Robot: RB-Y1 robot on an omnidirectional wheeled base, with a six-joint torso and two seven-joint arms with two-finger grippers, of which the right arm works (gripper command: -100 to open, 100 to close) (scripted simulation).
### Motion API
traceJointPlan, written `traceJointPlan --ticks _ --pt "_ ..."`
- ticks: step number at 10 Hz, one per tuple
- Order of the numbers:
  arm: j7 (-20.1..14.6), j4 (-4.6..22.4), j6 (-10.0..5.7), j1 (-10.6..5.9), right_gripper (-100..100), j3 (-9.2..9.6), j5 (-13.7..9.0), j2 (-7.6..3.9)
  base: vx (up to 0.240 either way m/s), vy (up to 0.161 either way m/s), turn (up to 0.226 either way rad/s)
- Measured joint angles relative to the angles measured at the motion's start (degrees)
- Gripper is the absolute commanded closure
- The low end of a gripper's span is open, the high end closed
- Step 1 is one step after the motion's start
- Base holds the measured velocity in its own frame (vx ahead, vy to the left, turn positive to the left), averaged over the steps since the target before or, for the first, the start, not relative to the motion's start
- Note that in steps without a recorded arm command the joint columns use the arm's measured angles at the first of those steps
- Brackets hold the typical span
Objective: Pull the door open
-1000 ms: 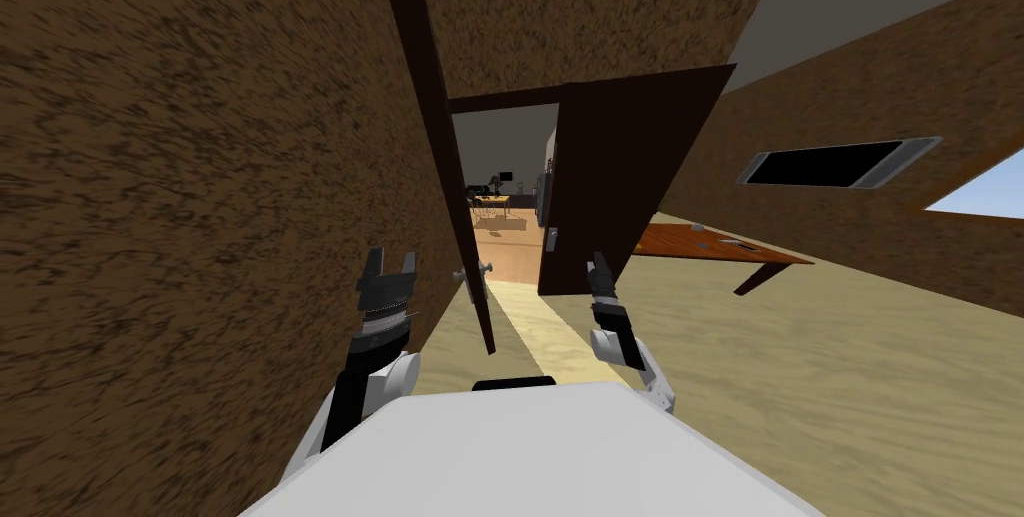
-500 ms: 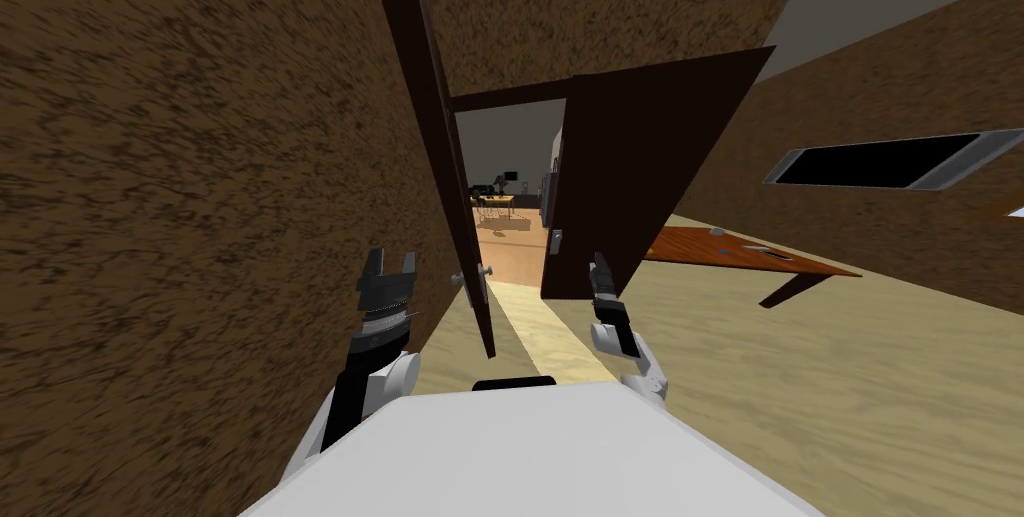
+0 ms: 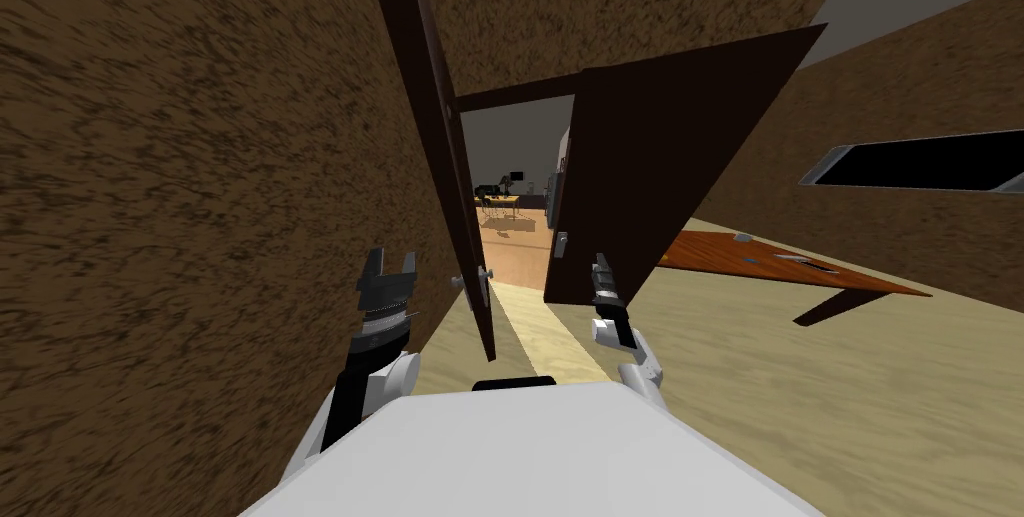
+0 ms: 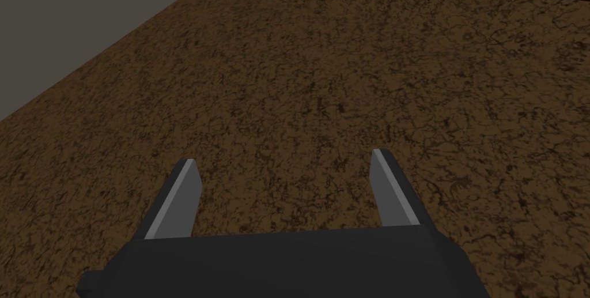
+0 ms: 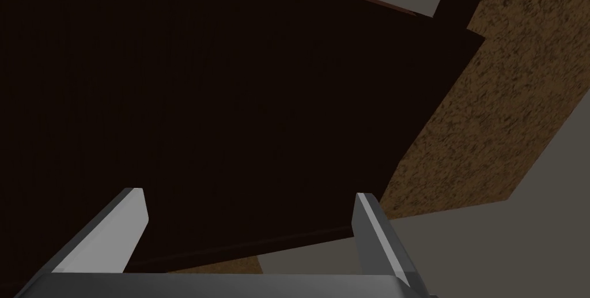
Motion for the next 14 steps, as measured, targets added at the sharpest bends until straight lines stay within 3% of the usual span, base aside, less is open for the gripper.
traceJointPlan --ticks 3,6,8,14 --pt "0.4 5.5 -0.18 -3.66 -100 -2.56 0.2 -0.62 0.053 -0.050 0.088" --pt "0.6 9.3 0.22 -5.89 -100 -4.33 0.4 -0.89 0.045 -0.035 0.072" --pt "0.9 13.2 -0.19 -8.54 -100 -6.23 0.6 -1.23 0.057 -0.053 0.101" --pt "1.5 20.0 0.49 -12.84 -100 -9.78 1.1 -1.35 0.040 -0.033 0.063"
